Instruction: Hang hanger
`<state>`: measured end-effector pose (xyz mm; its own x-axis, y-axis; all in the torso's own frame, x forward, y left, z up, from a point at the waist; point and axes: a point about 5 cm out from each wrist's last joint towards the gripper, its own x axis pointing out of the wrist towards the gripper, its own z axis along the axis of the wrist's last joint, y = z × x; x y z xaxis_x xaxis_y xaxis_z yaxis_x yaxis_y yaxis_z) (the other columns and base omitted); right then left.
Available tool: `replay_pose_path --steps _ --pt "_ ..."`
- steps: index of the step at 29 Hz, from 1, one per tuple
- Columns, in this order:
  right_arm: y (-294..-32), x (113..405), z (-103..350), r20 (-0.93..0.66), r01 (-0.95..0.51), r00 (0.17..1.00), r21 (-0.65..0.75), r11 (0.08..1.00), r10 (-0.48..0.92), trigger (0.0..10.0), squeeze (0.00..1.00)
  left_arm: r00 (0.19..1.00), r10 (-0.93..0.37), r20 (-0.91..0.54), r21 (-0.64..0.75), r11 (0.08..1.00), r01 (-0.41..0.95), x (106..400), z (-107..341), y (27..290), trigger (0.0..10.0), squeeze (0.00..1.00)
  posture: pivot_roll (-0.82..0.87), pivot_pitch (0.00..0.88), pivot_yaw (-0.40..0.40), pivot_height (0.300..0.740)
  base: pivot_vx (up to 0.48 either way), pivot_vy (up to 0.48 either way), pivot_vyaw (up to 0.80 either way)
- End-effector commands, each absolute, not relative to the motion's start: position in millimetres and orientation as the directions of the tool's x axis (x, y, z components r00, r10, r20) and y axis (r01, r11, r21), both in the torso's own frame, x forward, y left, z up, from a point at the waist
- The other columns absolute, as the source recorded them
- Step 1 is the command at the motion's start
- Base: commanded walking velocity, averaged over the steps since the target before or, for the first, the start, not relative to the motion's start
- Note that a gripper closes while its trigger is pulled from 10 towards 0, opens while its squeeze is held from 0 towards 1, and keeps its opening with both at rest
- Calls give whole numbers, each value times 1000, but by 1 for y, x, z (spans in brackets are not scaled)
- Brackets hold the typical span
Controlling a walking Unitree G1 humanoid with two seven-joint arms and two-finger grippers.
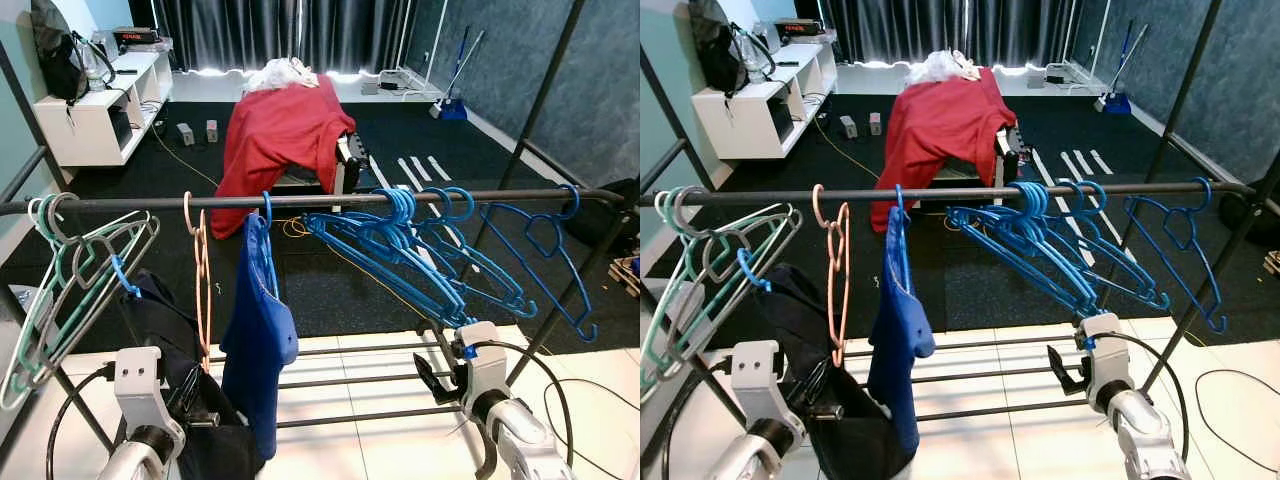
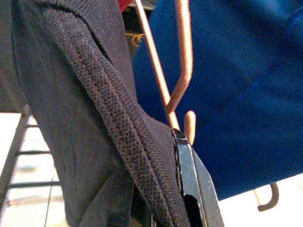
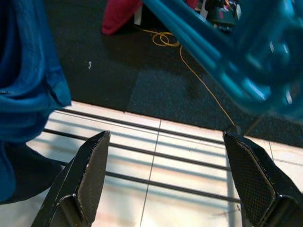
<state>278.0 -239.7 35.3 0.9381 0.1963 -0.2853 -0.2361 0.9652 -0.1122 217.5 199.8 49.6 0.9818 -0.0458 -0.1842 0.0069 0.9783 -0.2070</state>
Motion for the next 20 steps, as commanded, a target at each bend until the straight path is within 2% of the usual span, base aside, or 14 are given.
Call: replay_pose_path --steps 1,4,6,7,9,12,20 --pt "-240 279 36 -270 -226 943 -92 970 194 10000 0 988 -23 -152 -187 982 -6 218 57 202 10000 0 -36 0 -62 740 0 0 0" --pt "-240 279 36 -262 -225 945 -83 971 196 10000 0 990 -10 -141 -181 983 -16 217 60 202 10000 0 -36 0 -62 740 0 0 0" --pt "-230 284 48 -220 -253 948 -71 965 232 10000 0 994 -12 -112 -179 984 -8 215 69 200 10000 0 -40 0 -63 740 0 0 0" --pt "-221 275 70 -158 -286 950 -86 954 270 10000 0 997 -10 -81 -165 986 -3 213 79 195 10000 0 -39 0 -63 740 0 0 0" --pt "-221 275 70 -158 -286 950 -86 954 270 10000 0 997 -10 -81 -165 986 -3 213 79 195 10000 0 -39 0 -63 740 0 0 0" --pt "-202 255 97 -83 -324 945 -77 943 318 10000 0 999 -21 -28 -145 989 17 214 96 186 10000 0 -39 0 -57 740 0 0 0" --pt "-201 254 103 -52 -295 955 -76 952 292 10000 0 999 -34 20 -116 993 36 222 111 180 10000 0 -39 0 -50 740 0 0 0"
